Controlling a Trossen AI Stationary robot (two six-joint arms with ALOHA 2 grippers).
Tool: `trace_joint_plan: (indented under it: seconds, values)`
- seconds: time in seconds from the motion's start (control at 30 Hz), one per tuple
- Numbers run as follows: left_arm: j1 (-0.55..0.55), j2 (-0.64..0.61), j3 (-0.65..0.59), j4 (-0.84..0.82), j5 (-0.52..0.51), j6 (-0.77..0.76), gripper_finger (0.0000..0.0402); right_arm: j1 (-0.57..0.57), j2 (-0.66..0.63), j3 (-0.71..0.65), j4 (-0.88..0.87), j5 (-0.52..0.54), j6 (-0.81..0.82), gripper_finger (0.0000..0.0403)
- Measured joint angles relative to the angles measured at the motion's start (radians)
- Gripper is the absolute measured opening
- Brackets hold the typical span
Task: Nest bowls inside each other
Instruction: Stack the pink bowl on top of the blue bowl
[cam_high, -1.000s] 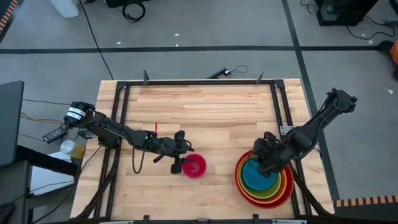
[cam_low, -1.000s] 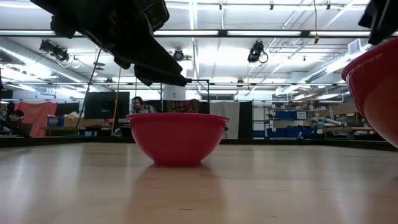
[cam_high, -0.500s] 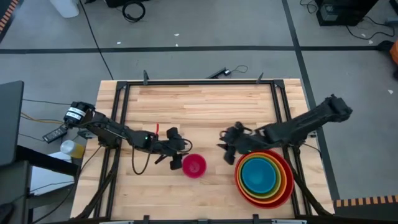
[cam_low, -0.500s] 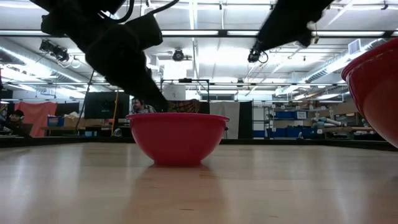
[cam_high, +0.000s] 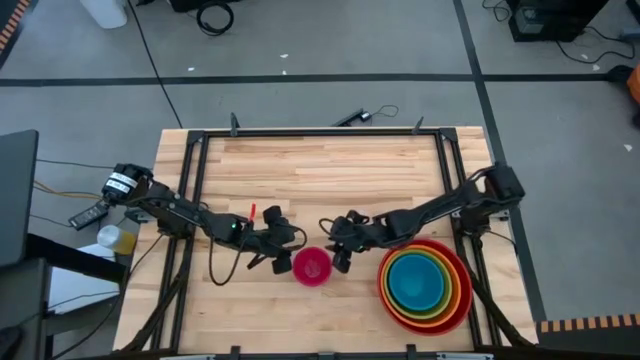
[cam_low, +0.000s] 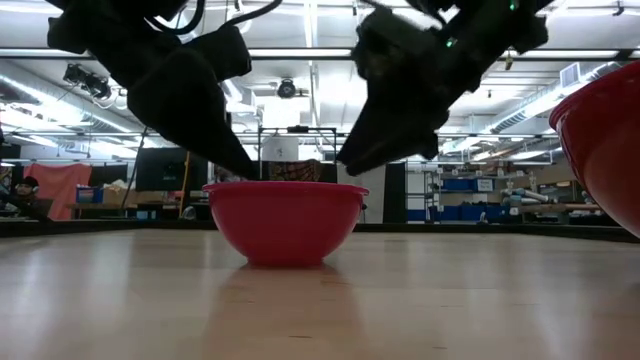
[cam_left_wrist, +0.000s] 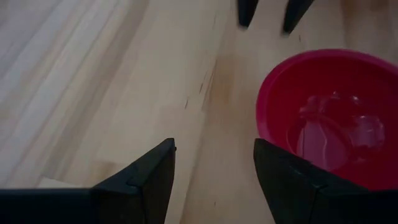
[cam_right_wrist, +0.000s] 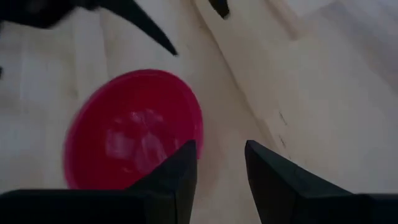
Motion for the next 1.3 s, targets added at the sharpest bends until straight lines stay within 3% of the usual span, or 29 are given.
trace_joint_plan:
  seconds: [0.37,0.7,1.03,1.3]
  values:
    - [-0.006,0.0,0.0,0.007,-0.001,-0.015,0.022,-0.005,0.116,0.0,0.152,-0.143,0.037,0.0144]
    - [-0.008,0.0,0.0,0.006,0.001,-0.024,0.022,-0.013,0.084,0.0,0.203,-0.121,0.048,0.0144]
    - [-0.024,0.0,0.0,-0.012,0.002,-0.025,0.022,0.004,0.183,0.0,0.323,-0.117,0.08,0.0144]
    - [-0.024,0.0,0.0,-0.018,0.003,-0.043,0.022,0.015,0.231,0.0,0.412,-0.197,0.05,0.0144]
